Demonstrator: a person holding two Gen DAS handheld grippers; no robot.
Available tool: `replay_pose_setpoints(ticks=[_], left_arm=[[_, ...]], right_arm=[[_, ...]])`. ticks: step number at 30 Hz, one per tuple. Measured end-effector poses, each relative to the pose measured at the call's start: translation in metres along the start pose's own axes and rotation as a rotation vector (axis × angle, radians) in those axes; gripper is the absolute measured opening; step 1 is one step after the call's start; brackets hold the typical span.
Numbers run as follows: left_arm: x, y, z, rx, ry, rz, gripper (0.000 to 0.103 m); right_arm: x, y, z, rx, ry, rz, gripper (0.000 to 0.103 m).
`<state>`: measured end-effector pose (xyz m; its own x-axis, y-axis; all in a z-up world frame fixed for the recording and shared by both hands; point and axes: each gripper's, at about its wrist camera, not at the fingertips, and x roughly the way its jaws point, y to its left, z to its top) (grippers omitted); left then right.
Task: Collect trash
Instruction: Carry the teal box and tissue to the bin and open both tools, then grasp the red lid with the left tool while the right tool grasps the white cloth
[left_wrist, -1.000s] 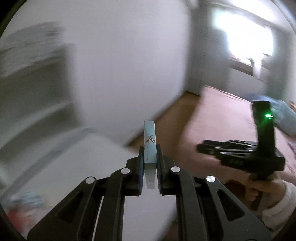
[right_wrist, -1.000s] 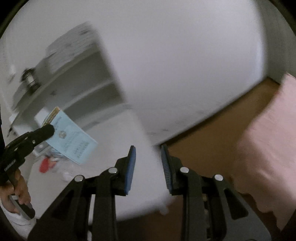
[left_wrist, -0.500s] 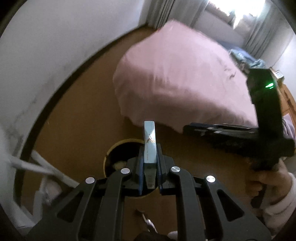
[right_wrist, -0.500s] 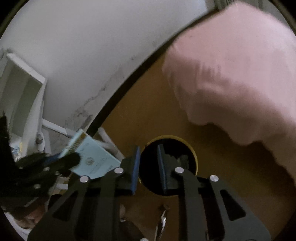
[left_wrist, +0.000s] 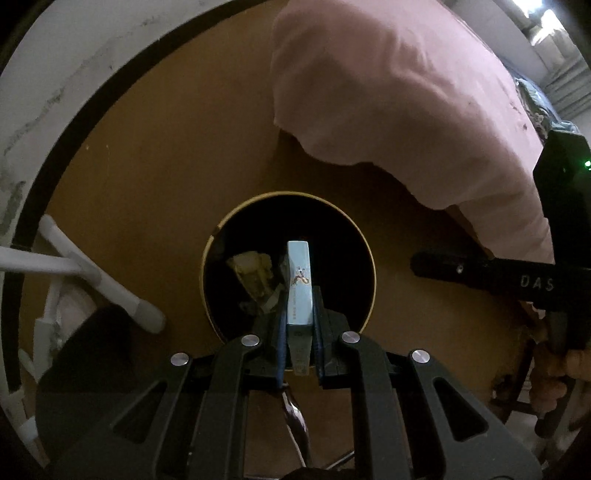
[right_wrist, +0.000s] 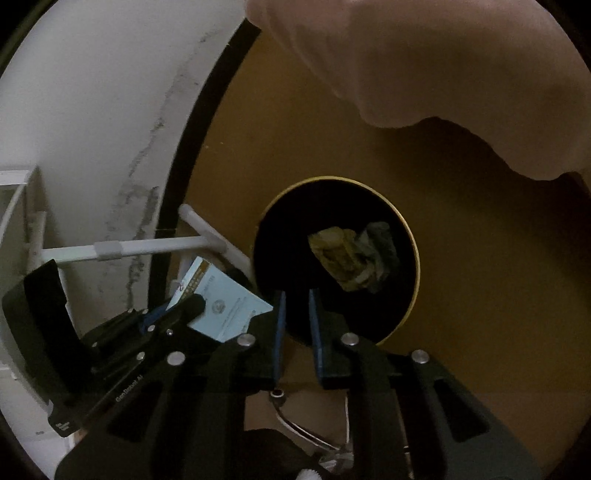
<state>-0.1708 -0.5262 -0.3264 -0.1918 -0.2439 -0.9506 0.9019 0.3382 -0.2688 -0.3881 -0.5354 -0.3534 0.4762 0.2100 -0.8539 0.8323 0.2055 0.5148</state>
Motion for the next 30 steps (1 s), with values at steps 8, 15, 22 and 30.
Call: replay_pose_setpoints(ticks=[8, 15, 22, 30], left_arm=[[-0.041, -0.016, -0.006, 0.095, -0.173, 0.006, 0.097], [-0.179, -0.061, -0.039, 0.23, -0.493, -0.035, 0.097], [-0.334, -0.029, -0.11, 0.216, -0.847, 0.14, 0.097], [-0.422, 0.133, -0.224, -0.261, -0.895, 0.494, 0.097]], right_arm=[[-0.078, 0.002, 0.0, 0.002, -0.223, -0.113, 0.096], [-0.196, 0.057, -0.032, -0.113, -0.675, -0.364, 0.096], [-0.22, 0.153, -0.069, -0.298, -0.794, -0.282, 0.096], [-0.16, 0.316, -0.118, -0.668, -0.705, -0.155, 0.096]])
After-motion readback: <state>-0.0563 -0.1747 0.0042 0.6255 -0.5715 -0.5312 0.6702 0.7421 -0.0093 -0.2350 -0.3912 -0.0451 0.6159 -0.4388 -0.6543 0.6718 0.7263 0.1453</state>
